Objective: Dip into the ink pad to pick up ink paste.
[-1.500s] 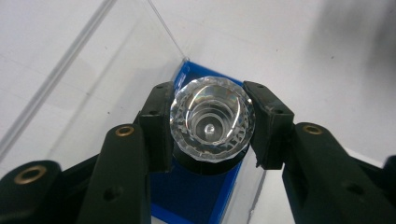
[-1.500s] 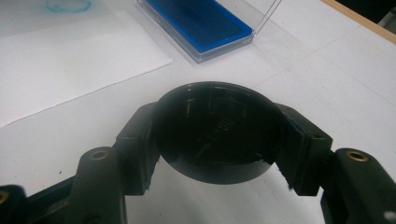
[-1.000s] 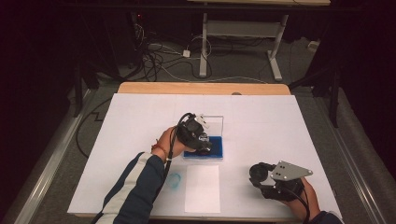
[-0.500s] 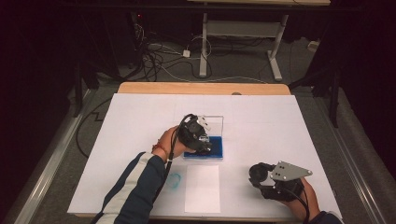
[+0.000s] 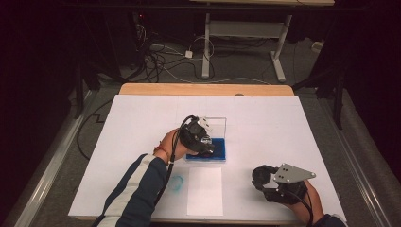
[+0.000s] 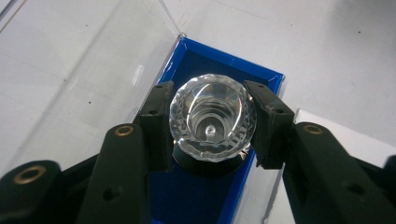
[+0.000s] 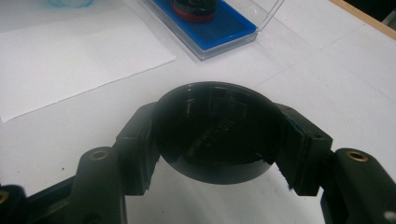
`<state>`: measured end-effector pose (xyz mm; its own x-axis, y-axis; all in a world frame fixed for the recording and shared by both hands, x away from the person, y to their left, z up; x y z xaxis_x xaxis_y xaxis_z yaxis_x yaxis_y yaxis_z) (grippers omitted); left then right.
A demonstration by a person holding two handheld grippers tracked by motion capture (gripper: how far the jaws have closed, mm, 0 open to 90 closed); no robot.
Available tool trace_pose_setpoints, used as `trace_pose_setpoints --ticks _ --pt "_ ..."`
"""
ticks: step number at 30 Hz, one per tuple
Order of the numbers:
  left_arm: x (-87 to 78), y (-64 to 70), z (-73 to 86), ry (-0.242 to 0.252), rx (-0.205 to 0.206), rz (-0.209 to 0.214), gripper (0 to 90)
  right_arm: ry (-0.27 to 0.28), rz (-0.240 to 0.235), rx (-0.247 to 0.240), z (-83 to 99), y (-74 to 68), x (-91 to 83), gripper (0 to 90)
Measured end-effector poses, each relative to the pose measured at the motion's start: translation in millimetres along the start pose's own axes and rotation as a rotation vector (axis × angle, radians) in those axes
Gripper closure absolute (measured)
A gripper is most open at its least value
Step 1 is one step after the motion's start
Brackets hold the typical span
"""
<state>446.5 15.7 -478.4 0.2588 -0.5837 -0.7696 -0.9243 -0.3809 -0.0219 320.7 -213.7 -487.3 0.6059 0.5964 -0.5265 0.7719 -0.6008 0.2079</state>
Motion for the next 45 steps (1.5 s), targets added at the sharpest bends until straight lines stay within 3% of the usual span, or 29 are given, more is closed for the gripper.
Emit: trace_pose_setpoints --ticks 15,21,27,35,45 --pt "1.5 0.6 0.8 0.017 -0.003 -0.016 54.4 0.000 -0.003 0.001 -0.2 -0.6 0.0 37.8" --pt "0.5 2.3 1.5 0.001 0.017 -0.037 54.3 0.002 -0.005 0.004 -0.3 -0.2 0.1 37.8" --pt "0.0 0.3 0.7 0.007 -0.012 -0.014 54.3 0.005 -0.003 0.003 -0.8 0.2 -0.7 37.8" --pt "-3.3 -1.1 -0.2 -0.022 -0.001 0.000 54.4 0.007 -0.006 0.009 -0.3 1.3 -0.8 37.8" --pt "-21.4 -5.3 -7.2 0.010 0.002 -0.036 54.4 0.014 0.001 0.008 -1.3 2.3 -2.2 37.8"
Point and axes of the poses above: each handheld gripper's, and its own axes: x roughly forward along the jaws, z roughly out of its underside, y roughly to its right, the point moved 7 cm from there along x, roughly forward along the jaws, and after that the axes turned 5 degrees about y, right-handed, at the moved point
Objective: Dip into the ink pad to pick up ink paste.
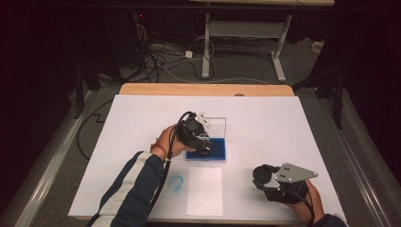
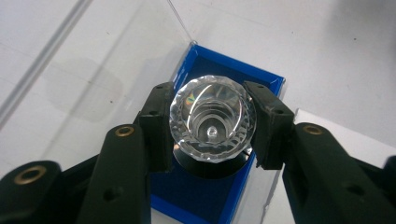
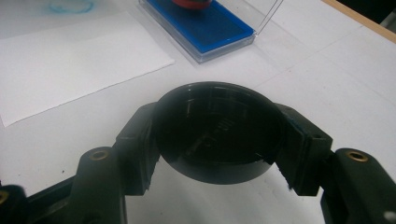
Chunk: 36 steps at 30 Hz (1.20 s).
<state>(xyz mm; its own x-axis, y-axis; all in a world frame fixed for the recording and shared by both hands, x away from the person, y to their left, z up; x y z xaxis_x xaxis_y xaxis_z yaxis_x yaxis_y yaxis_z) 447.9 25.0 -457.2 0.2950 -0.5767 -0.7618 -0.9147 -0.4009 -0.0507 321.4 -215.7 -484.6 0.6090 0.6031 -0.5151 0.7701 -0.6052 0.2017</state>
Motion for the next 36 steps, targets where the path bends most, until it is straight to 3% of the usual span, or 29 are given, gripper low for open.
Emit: trace_pose_setpoints --ticks 14,21,36 --pt "-33.3 -8.3 0.4 0.082 -0.011 -0.048 54.4 0.021 -0.003 0.001 -5.1 3.1 0.7 37.9" --pt "-48.2 -4.8 0.8 0.128 -0.011 -0.063 54.4 0.027 -0.017 -0.016 -8.0 2.7 3.3 37.9" --pt "-66.3 -1.5 10.7 0.166 -0.015 -0.079 54.3 0.023 -0.018 -0.013 -7.8 3.1 5.2 37.9"
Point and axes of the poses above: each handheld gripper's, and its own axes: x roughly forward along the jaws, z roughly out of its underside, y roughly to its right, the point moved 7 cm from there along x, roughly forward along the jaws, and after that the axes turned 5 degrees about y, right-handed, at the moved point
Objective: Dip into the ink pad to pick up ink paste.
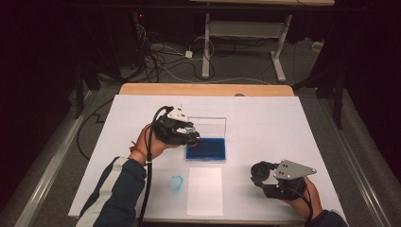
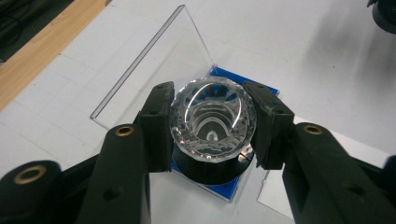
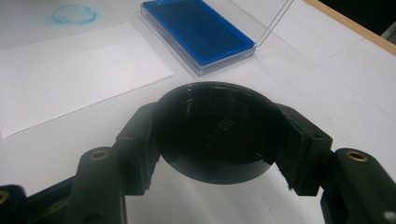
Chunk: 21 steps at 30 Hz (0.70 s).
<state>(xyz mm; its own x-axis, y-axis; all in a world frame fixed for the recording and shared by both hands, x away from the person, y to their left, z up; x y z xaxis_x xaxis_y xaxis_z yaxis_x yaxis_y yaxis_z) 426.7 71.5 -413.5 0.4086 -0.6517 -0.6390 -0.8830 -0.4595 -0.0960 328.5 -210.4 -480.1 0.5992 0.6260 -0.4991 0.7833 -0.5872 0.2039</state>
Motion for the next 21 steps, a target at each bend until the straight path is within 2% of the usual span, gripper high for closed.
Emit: trace_pose_setpoints --ticks 7,12,21 --pt "-6.2 2.4 1.9 0.015 0.001 0.002 54.3 -0.006 0.010 -0.008 -0.1 0.4 0.3 37.9" --pt "-7.9 6.8 4.8 0.019 0.011 0.028 54.3 -0.019 0.011 -0.008 1.6 0.4 2.2 37.9" --pt "-10.0 14.9 6.7 0.029 0.027 0.042 54.3 -0.028 0.014 -0.025 2.2 -1.8 4.1 37.9"
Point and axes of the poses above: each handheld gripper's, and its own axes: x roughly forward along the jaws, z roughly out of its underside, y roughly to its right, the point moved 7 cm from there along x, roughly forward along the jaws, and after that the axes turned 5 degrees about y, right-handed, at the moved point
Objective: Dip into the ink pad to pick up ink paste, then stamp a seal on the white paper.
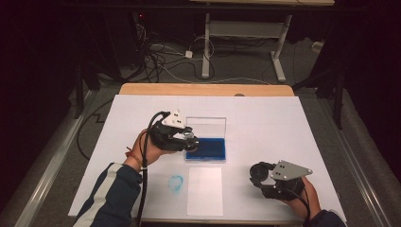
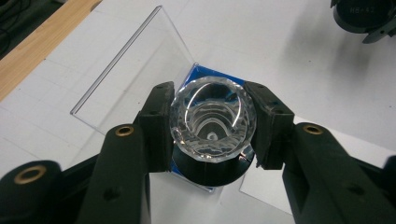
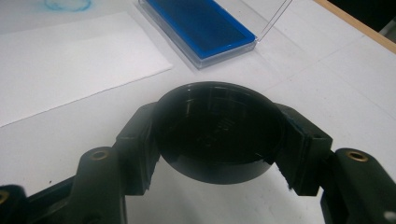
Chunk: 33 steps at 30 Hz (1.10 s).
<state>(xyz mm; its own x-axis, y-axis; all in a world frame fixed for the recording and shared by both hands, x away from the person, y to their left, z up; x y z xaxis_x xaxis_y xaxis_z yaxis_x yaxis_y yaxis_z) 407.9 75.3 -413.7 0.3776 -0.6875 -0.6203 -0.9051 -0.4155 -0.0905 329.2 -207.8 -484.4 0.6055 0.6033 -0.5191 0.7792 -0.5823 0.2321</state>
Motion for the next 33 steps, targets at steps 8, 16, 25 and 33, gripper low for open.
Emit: trace_pose_setpoints --ticks 8,16,25,33 --pt "0.0 8.4 0.5 0.005 0.009 0.009 54.3 0.002 0.005 0.003 0.6 0.0 -1.7 37.9" --pt "-1.7 21.3 2.1 0.030 0.023 0.027 54.3 0.001 0.001 0.005 1.6 -0.3 -1.9 37.9" --pt "-4.9 42.7 1.8 0.038 0.070 0.051 54.4 0.007 0.012 0.013 3.6 0.9 -6.4 37.9" --pt "6.5 62.4 5.4 0.027 0.094 0.115 54.3 -0.007 0.020 0.003 6.9 -0.2 -8.0 37.9"
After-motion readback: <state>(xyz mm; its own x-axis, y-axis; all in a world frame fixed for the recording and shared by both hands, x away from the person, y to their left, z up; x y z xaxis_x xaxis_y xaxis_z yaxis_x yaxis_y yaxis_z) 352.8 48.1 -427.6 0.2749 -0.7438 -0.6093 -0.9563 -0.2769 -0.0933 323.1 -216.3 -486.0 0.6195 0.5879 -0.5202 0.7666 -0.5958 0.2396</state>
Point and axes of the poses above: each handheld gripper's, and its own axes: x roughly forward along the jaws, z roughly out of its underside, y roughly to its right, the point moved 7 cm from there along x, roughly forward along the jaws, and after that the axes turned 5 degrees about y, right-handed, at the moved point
